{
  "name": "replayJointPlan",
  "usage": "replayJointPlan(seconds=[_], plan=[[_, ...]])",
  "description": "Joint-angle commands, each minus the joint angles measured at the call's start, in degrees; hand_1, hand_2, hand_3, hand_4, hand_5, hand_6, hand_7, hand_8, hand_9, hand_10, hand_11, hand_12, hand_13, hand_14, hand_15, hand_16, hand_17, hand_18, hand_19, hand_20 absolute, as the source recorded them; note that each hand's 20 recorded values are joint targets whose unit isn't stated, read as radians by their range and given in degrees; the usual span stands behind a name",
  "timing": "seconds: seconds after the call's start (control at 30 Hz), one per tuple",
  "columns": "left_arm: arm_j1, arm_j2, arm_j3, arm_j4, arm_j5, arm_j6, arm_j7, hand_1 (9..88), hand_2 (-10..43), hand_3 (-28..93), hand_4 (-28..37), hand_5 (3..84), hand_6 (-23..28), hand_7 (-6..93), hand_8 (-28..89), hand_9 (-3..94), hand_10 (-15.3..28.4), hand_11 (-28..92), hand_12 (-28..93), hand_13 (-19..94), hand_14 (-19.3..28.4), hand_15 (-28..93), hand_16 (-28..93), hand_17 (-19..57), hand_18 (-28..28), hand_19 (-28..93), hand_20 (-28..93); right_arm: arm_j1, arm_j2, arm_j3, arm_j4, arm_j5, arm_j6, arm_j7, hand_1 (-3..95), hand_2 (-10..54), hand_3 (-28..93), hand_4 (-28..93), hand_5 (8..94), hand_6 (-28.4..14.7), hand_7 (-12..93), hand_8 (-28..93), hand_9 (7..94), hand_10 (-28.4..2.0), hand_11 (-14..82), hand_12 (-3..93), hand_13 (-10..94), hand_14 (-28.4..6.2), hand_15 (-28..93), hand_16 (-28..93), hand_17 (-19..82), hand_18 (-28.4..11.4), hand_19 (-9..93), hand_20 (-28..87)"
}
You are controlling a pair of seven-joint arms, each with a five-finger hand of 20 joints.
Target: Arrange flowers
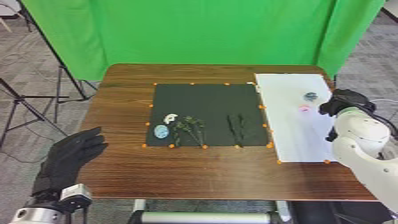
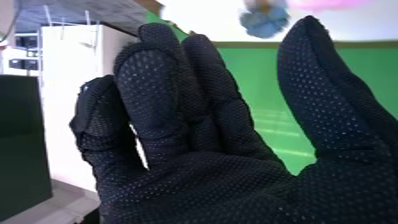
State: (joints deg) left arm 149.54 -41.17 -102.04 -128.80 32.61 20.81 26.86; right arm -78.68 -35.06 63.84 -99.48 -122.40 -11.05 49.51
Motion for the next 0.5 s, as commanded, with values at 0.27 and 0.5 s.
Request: replayJointPlan(seconds=[0.27, 0.5], plan=[[0.03, 0.4, 0.6, 0.28, -0.14, -0.36, 0.57, 27.3, 2.9, 82, -19.7, 42.5, 11.9, 19.8, -11, 36.7, 21.0, 39, 10, 25, 26.8, 65, -14, -9.0, 22.8, 60, 16, -2.3, 0.93, 3.8, 1.21, -1.53, -4.47, 3.24, 29.7, -2.5, 82, -28, 51.9, -8.2, 18, -12, 56.6, -19.1, 22.2, 15.8, 65, -10.9, 77, 16, 38, -22.2, 93, 30], [0.59, 0.67, 0.35, 0.34, -0.62, -0.18, 1.33, 27.4, 2.9, 81, -19.8, 42.4, 11.8, 19.9, -11, 36.6, 21.1, 39, 10, 25, 26.8, 65, -14, -9.0, 22.8, 60, 16, -2.89, -0.44, 4.67, 2.58, -0.3, -5.75, 3.55, 30.3, -2.8, 82, -28, 51.3, -8.2, 17, -12, 56.1, -19.2, 21.5, 15.8, 65, -10.9, 78, 16, 38, -22.3, 93, 30]])
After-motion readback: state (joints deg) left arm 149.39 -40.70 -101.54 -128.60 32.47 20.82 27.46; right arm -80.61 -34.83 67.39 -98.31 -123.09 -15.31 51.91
